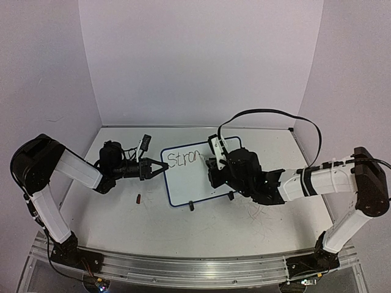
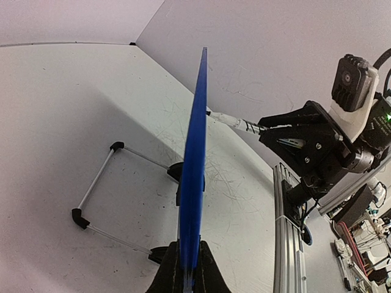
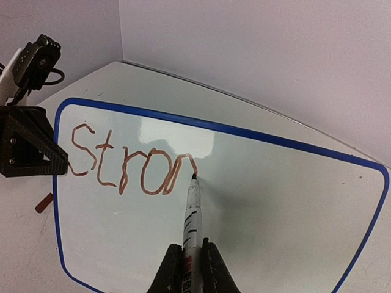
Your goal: Write a sentence on the whiteboard
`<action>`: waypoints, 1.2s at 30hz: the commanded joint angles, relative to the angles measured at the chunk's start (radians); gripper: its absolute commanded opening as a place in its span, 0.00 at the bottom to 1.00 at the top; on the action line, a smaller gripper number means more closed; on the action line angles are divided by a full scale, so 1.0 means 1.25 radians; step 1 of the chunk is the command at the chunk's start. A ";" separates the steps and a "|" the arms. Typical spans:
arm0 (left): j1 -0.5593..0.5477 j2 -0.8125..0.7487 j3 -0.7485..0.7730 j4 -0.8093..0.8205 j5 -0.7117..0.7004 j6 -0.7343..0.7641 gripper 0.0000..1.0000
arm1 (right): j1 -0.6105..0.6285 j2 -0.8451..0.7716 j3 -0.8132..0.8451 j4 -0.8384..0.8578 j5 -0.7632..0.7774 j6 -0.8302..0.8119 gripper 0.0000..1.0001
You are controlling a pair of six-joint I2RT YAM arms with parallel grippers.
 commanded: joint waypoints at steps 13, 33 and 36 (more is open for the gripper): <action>-0.003 -0.029 -0.006 -0.004 0.009 0.014 0.00 | -0.002 -0.071 -0.026 -0.047 -0.034 0.034 0.00; -0.002 -0.033 -0.006 -0.012 0.006 0.020 0.00 | -0.041 -0.076 -0.014 0.027 -0.041 -0.007 0.00; -0.003 -0.033 -0.004 -0.013 0.006 0.021 0.00 | -0.041 -0.068 -0.012 0.030 -0.045 -0.003 0.00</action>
